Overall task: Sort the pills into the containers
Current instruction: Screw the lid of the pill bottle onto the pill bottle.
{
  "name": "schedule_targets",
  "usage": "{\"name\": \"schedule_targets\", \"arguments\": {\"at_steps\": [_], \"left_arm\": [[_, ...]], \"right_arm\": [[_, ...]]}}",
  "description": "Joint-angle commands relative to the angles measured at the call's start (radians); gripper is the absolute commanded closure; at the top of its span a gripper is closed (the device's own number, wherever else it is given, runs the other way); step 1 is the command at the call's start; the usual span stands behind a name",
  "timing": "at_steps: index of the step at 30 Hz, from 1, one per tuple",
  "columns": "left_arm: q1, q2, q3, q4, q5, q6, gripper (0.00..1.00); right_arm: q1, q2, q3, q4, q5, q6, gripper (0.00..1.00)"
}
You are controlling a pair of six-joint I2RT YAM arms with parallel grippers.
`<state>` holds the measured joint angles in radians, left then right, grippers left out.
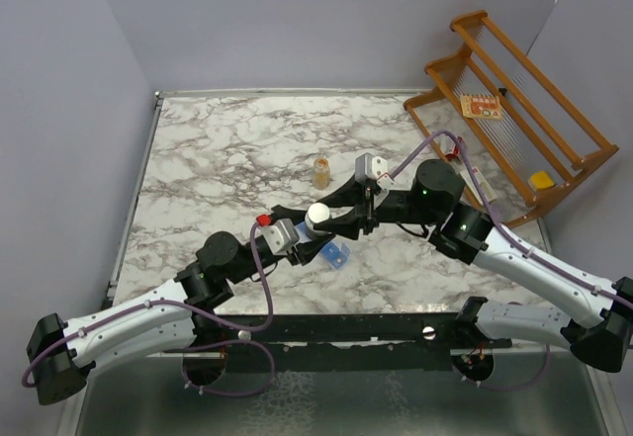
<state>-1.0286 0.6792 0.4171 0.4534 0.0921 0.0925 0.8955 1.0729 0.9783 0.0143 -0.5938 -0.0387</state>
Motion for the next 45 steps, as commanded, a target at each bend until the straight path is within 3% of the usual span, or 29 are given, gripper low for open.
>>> {"name": "schedule_targets", "arguments": {"at_steps": [1,17,23,30,35,37,39,45], "left_arm": [[-0.007,-0.022,0.025,0.223,0.003,0.045,1.0],[-0.007,0.004,0.021,0.282,-0.058,0.036,1.0],[-0.007,0.007,0.019,0.282,-0.05,0.03,1.0],[-0.008,0.003,0.011,0.283,-0.042,0.02,1.0],[-0.007,0.015,0.011,0.282,-0.041,0.018,1.0],[-0.007,0.02,0.014,0.281,-0.041,0.018,1.0],[-0.007,0.024,0.017,0.281,-0.038,0.017,1.0],[-0.007,0.028,0.015,0.281,-0.031,0.013,1.0]], "right_arm": [[-0.003,0.046,-0.041,-0.077,0.086,0.022,0.68],[0.035,0.069,-0.049,-0.061,0.3,0.006,0.66],[0.055,0.065,-0.049,-0.036,0.316,-0.008,0.48],[0.057,0.029,-0.058,-0.02,0.337,-0.017,0.41],[0.057,0.003,-0.058,-0.026,0.3,-0.014,0.29],[0.057,-0.016,-0.055,-0.034,0.28,-0.011,0.23],[0.057,-0.035,-0.05,-0.05,0.271,-0.01,0.09],[0.057,-0.091,-0.051,-0.08,0.245,-0.02,0.07]]}}
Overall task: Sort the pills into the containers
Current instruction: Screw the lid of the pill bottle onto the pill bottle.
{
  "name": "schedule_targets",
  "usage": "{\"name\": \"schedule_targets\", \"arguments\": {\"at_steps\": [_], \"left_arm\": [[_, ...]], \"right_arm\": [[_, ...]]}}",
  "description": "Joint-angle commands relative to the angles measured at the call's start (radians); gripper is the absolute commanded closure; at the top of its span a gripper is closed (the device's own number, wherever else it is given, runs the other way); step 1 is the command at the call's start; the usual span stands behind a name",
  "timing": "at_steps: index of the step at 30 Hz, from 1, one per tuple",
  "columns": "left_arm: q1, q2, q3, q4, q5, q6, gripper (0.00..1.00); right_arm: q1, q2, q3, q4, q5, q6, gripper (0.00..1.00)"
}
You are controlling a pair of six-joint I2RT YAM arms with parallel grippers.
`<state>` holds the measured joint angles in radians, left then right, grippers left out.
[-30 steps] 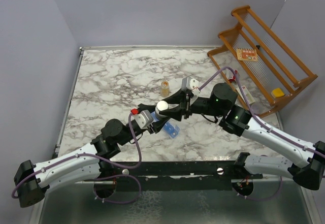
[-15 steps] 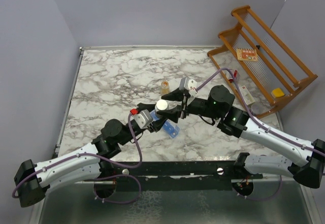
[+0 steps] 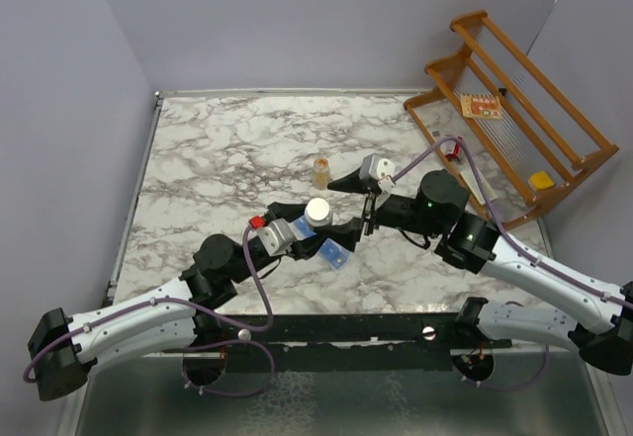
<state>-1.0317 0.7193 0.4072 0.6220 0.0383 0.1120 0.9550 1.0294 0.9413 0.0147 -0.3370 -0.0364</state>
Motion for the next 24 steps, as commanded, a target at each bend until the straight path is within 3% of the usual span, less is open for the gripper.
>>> {"name": "schedule_targets", "arguments": {"at_steps": [1,15,24], "left_arm": [[-0.003,-0.013,0.025,0.113,0.023,-0.008,1.0],[-0.004,0.002,0.031,0.072,0.023,-0.015,1.0],[-0.004,0.004,0.019,0.029,0.113,-0.064,1.0]], "right_arm": [[-0.002,-0.06,-0.018,-0.078,-0.006,-0.019,0.07],[-0.002,-0.131,0.043,-0.15,-0.039,-0.031,0.06],[-0.002,-0.175,0.067,-0.135,-0.077,-0.038,0.07]]}}
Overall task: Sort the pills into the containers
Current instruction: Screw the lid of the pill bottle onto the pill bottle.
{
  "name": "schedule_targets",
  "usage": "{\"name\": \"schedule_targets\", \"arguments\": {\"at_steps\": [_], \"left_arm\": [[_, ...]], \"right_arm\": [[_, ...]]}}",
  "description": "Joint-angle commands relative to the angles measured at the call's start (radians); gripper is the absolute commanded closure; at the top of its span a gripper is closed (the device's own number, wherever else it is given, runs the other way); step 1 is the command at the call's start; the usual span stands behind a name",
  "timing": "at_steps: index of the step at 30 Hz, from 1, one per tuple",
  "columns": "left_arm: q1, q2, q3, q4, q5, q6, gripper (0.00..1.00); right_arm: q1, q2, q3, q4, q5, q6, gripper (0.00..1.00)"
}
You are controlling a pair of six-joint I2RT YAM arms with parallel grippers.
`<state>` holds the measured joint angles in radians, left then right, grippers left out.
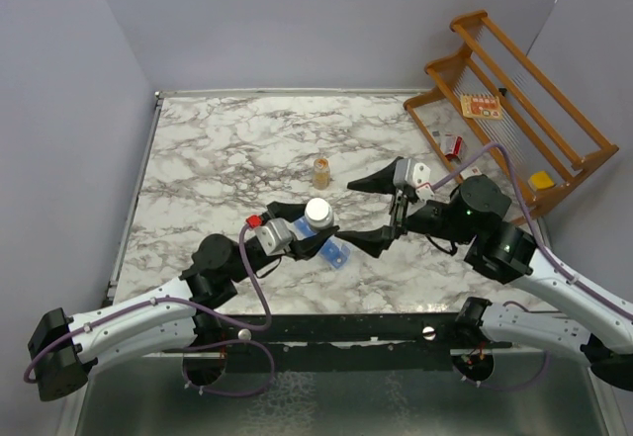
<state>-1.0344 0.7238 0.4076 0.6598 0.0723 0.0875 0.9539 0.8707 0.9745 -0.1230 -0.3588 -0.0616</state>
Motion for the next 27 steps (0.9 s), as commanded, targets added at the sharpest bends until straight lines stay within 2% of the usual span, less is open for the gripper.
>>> {"name": "schedule_targets", "arguments": {"at_steps": [1,10,19,27], "left_arm": [[0.0,0.0,0.02,-0.011,0.101,-0.043,1.0],[-0.001,0.016,0.038,-0.043,0.324,-0.079,1.0],[-0.002,0.05,0.053,-0.047,0.379,-0.087,1.0],[-0.001,0.086,0.076,-0.046,0.394,-0.088,1.0]], "right_arm": [[-0.001,-0.014,0.033,0.005,-0.071,-0.013,0.07],[-0.001,-0.009,0.017,0.037,-0.172,-0.007,0.09],[-0.001,0.005,0.014,0.039,-0.297,0.015,0.2],[-0.001,0.025,0.009,0.02,-0.366,0.022,0.23]]}}
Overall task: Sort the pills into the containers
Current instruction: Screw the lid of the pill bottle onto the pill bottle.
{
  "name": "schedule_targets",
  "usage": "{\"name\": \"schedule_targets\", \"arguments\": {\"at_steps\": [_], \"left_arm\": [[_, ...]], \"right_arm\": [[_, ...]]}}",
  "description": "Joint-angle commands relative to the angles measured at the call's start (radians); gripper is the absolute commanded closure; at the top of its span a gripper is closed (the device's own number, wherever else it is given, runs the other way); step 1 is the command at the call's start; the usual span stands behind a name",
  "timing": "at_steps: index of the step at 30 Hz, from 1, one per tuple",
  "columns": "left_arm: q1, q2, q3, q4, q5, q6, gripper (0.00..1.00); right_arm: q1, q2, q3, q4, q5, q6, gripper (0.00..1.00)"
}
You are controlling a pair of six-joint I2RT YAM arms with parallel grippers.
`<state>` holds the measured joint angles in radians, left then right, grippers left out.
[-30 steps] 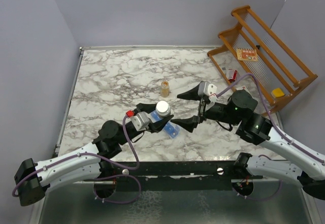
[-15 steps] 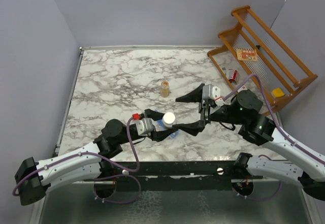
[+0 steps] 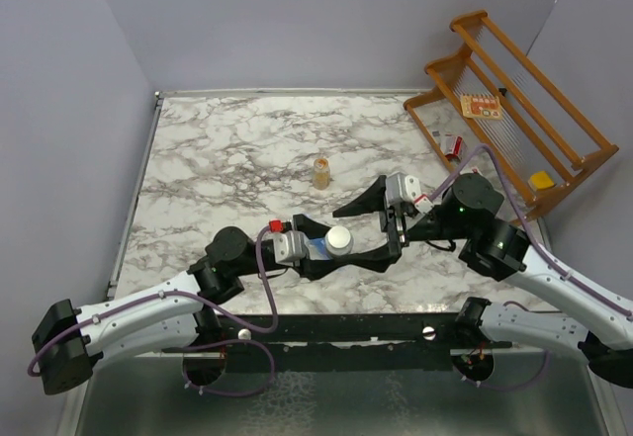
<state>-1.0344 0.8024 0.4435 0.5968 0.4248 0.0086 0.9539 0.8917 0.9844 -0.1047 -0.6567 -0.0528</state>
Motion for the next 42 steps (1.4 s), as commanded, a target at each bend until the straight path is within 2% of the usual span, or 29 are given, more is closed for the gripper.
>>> {"name": "schedule_targets", "arguments": {"at_steps": [1,10,18,24,33,36,42], "left_arm": [[-0.001,0.007,0.042,0.017,0.046,-0.011,1.0],[-0.002,-0.009,0.043,0.016,0.056,-0.017,1.0],[-0.001,-0.008,0.043,0.017,0.054,-0.019,1.0],[-0.001,-0.006,0.043,0.017,0.042,-0.016,1.0],[-0.002,-0.014,0.045,0.017,0.028,-0.015,1.0],[-0.001,-0.014,0.046,0.017,0.021,-0.015,1.0],[-0.001,-0.012,0.046,0.017,0.016,-0.015,1.0]], "right_arm": [[-0.001,0.005,-0.002,0.0,-0.066,0.012,0.25],[-0.001,0.021,0.0,0.0,-0.067,0.007,0.4],[-0.001,0.034,0.005,-0.007,-0.074,0.003,0.41],[-0.001,0.037,0.007,-0.01,-0.068,0.002,0.55],[-0.001,0.035,0.007,-0.018,-0.054,0.001,0.52],[-0.001,0.035,0.006,-0.018,-0.05,0.003,0.45],[-0.001,0.03,0.003,-0.016,-0.044,0.004,0.45]]}}
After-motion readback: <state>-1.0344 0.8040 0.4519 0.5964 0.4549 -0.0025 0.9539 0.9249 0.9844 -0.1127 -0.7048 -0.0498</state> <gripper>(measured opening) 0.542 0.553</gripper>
